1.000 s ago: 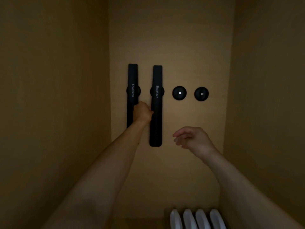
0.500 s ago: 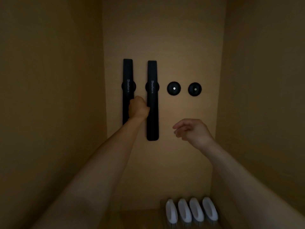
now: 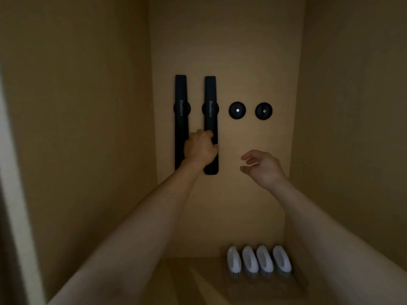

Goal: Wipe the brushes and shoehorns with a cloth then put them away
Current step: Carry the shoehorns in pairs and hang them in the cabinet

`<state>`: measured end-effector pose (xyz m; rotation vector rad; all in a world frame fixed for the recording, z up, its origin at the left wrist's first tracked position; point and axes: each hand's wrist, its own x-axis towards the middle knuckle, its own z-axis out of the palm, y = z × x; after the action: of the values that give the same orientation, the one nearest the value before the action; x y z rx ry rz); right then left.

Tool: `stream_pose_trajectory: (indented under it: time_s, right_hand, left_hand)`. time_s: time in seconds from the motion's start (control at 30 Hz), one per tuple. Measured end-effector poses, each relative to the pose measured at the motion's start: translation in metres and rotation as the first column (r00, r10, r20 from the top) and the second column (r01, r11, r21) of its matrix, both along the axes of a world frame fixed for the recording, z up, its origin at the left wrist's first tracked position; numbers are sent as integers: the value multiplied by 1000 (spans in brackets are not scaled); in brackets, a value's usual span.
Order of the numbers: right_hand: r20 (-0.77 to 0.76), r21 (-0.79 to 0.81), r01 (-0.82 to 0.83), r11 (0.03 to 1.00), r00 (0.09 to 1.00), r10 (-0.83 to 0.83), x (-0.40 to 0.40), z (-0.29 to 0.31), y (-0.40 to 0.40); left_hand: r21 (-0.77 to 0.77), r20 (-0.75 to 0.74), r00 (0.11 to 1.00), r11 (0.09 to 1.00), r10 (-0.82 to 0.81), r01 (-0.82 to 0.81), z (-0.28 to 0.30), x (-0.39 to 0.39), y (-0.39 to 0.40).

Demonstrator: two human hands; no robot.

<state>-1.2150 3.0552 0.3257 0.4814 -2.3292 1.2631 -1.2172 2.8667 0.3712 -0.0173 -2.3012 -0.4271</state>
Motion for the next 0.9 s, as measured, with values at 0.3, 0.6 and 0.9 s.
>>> stream_pose_trajectory:
  time_s: [0.3, 0.6, 0.9]
  right_hand:
    - [119, 60, -143, 988, 984, 136, 58, -16, 31]
    - [126, 84, -315, 945, 944, 304, 141, -48, 49]
    - [163, 112, -547, 830, 834, 527, 246, -81, 10]
  left_hand:
    - [-96, 197, 973, 990, 120, -102, -30, 88, 41]
    - [-40, 253, 945, 978, 209, -206, -84, 235, 80]
    - [45, 235, 909, 930, 344, -364, -108, 380, 73]
